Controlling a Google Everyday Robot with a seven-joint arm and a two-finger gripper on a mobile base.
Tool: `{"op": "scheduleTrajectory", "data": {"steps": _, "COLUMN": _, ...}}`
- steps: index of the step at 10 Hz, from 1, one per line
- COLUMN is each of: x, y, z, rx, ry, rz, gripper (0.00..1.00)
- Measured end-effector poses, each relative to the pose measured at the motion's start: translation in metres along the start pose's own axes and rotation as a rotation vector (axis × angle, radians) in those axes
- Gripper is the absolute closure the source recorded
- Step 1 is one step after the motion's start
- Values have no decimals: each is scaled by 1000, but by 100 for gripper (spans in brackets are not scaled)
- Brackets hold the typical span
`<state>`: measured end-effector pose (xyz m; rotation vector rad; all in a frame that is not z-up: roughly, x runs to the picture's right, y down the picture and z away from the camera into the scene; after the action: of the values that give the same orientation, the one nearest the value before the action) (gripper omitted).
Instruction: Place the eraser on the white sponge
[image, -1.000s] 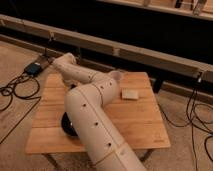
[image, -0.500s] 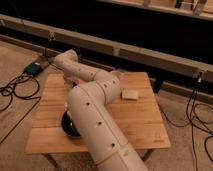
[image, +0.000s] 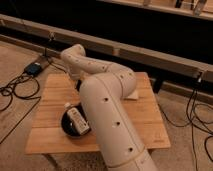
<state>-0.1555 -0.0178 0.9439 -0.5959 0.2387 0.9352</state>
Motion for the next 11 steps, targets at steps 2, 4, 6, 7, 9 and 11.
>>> {"op": "scheduleTrajectory", "data": {"steps": 2, "x": 32, "y": -11, "z": -11, "rx": -2, "ry": 15, "rz": 58, "gripper": 100}}
{"op": "scheduleTrajectory", "data": {"steps": 4, "x": 69, "y": -20, "z": -20, "rx": -16, "ry": 31, "rz": 124, "gripper": 100}}
{"op": "scheduleTrajectory", "data": {"steps": 6, "x": 102, "y": -32, "z": -24, "rx": -15, "ry": 52, "rz": 187, "gripper": 100}}
{"op": "scheduleTrajectory", "data": {"steps": 7, "x": 124, "y": -45, "z": -25, "rx": -1, "ry": 64, "rz": 241, "gripper": 100}}
{"op": "scheduleTrajectory", "data": {"steps": 9, "x": 155, "y": -72, "z": -28, "rx": 25, "ry": 77, "rz": 334, "gripper": 100}}
{"op": "scheduleTrajectory", "data": {"steps": 11, "x": 176, "y": -90, "z": -29, "rx": 41, "ry": 83, "rz": 402, "gripper": 100}}
